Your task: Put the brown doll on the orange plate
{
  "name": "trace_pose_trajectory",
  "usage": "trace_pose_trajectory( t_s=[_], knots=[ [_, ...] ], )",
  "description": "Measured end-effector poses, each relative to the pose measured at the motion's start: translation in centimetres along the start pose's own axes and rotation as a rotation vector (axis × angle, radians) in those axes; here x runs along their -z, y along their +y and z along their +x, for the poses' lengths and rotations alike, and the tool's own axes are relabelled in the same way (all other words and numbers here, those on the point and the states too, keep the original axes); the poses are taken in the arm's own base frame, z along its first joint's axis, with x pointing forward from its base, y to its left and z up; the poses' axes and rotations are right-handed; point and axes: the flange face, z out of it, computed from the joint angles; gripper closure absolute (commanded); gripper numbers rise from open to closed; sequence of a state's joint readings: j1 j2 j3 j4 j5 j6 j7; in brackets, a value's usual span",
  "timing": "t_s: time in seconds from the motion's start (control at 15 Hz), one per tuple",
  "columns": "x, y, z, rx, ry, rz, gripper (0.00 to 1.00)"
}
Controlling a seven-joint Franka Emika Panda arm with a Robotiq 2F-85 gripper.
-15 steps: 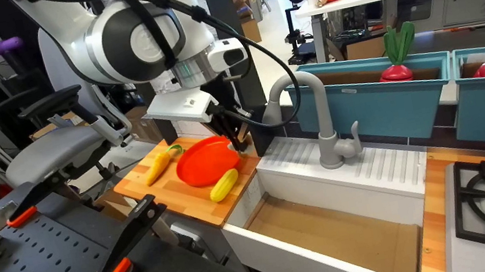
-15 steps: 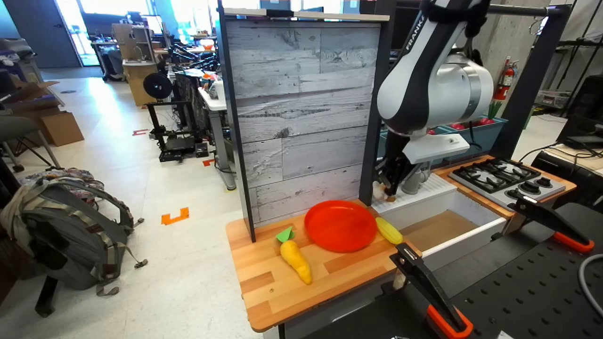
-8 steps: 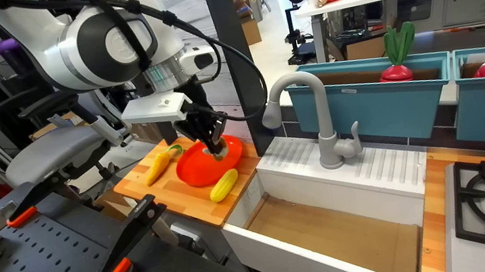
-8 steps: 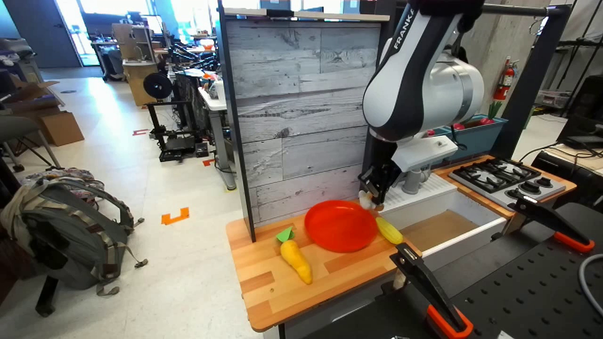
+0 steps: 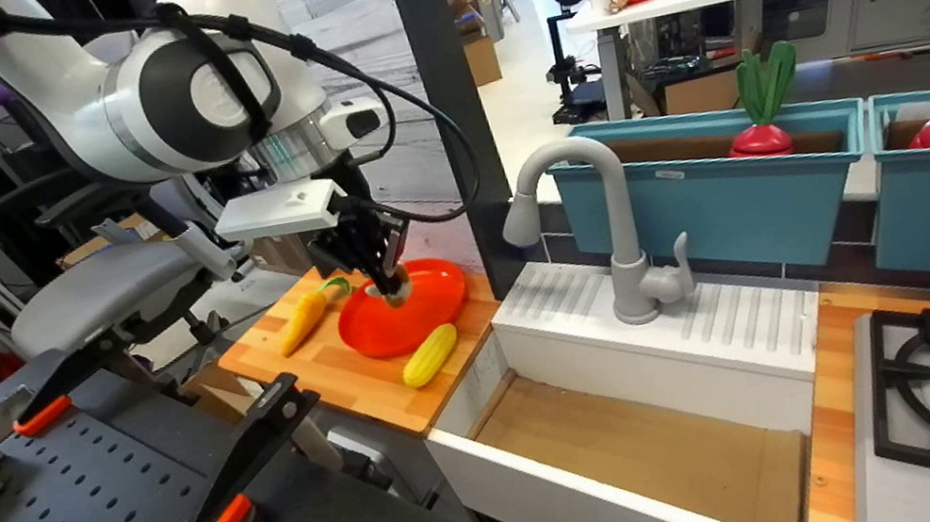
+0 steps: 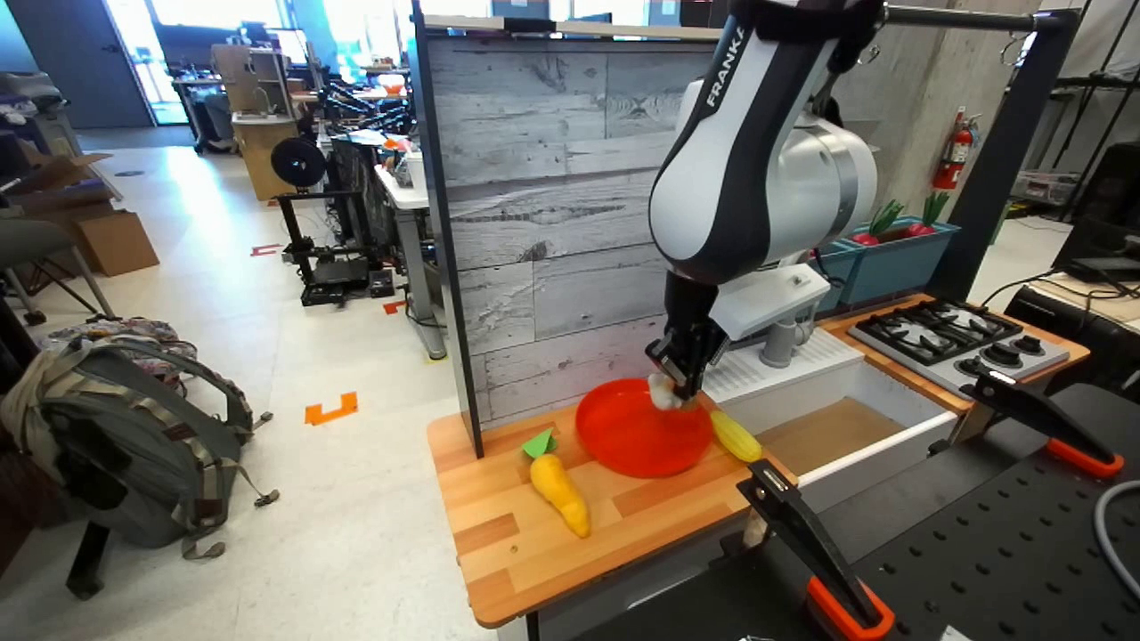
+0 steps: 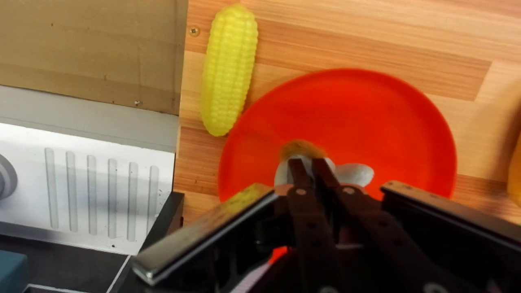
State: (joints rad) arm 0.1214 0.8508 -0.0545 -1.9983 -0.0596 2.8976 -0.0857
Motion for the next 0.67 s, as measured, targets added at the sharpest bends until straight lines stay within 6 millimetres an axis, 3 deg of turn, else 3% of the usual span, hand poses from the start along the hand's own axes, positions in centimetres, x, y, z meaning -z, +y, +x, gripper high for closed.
trace_pose_trajectory(
  t_s=[0.4, 0.47, 0.67],
  knots=[
    [-2.0, -0.6, 1.0, 0.028, -0.048, -0.005, 0.98],
    [-2.5, -0.6, 1.1, 0.031, -0.060, -0.005, 0.67],
    [-3.7, -0.7, 1.6, 0.036, -0.080, -0.007, 0.52]
  ],
)
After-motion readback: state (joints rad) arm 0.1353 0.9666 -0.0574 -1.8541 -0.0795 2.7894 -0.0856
